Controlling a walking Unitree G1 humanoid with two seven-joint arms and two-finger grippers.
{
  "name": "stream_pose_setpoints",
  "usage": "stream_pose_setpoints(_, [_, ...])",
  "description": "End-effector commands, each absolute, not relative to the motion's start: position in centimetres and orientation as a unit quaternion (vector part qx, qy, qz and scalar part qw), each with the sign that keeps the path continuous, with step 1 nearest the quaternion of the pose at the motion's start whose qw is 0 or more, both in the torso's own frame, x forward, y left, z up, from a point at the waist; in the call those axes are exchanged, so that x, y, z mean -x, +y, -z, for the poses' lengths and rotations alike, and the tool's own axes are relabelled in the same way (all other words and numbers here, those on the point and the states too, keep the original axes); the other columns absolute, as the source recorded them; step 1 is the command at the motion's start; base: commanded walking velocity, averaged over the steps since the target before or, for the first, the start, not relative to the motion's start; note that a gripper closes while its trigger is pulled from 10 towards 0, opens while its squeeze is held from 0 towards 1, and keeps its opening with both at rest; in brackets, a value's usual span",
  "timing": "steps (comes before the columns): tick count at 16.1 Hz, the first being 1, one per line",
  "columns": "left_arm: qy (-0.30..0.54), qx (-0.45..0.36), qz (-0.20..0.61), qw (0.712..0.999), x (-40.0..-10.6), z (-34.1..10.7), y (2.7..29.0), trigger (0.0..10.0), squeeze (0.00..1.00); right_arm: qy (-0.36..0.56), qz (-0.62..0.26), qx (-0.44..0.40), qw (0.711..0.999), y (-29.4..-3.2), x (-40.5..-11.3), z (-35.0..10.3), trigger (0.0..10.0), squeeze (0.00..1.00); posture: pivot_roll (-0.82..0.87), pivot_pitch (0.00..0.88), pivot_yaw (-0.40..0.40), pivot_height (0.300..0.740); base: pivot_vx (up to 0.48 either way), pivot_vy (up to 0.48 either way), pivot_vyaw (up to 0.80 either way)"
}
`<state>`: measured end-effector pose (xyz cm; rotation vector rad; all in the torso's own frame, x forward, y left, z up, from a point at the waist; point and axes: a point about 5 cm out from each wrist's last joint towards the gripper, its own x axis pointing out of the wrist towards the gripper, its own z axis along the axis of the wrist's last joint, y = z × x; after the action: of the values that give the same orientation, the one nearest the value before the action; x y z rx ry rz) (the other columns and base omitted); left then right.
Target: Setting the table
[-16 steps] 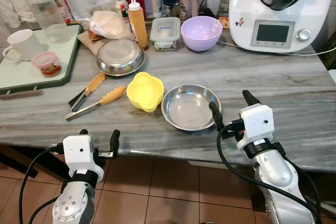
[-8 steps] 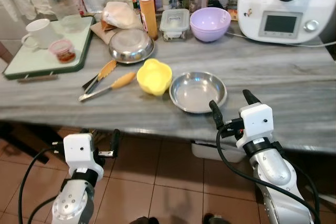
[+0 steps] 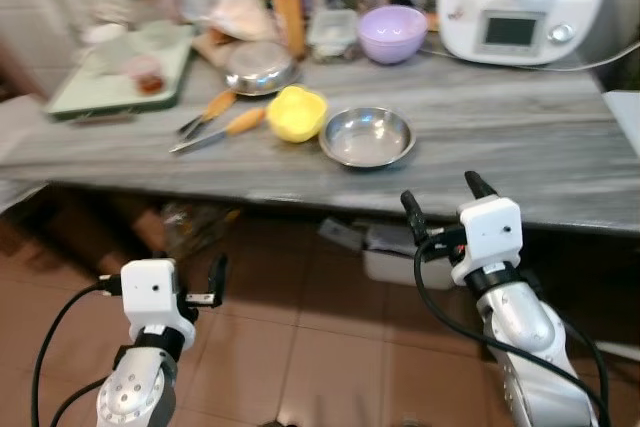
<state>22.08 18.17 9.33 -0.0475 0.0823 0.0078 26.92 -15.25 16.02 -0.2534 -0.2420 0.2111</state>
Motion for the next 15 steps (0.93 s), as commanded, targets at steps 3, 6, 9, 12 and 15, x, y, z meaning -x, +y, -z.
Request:
stream_pose_setpoints(3, [0.047, 0.015, -0.006, 0.999, -21.91, -9.12, 18.36, 10.0, 0.0, -0.112, -0.1, 0.121, 0.981, -15.32, -26.8, -15.54, 10.0, 0.96, -0.12, 0.124, 0.119, 0.74, -0.28, 0.0, 0.0])
stream_pose_setpoints(6, [0.046, 0.015, -0.007, 0.999, -22.07, -9.12, 18.27, 10.0, 0.0, -0.107, -0.098, 0.121, 0.982, -15.44, -26.88, -15.38, 10.0, 0.96, -0.12, 0.125, 0.116, 0.74, -0.282, 0.0, 0.0])
stream_pose_setpoints(9, [0.045, 0.015, -0.008, 0.999, -22.03, -9.12, 18.18, 10.0, 0.0, -0.103, -0.096, 0.121, 0.983, -15.55, -26.89, -15.25, 10.0, 0.95, -0.12, 0.127, 0.113, 0.74, -0.269, 0.0, -0.42])
stream_pose_setpoints(12, [0.046, 0.018, -0.008, 0.999, -21.95, -9.04, 18.01, 10.0, 0.0, -0.099, -0.097, 0.123, 0.983, -15.59, -26.91, -15.13, 10.0, 0.95, -0.12, 0.127, 0.108, 0.74, -0.271, 0.0, -0.8])
stream_pose_setpoints(15, [0.047, 0.017, -0.01, 0.999, -21.9, -8.99, 18.09, 10.0, 0.0, -0.099, -0.102, 0.125, 0.982, -15.5, -26.9, -15.13, 10.0, 0.95, -0.12, 0.127, 0.105, 0.74, -0.274, 0.0, -0.8])
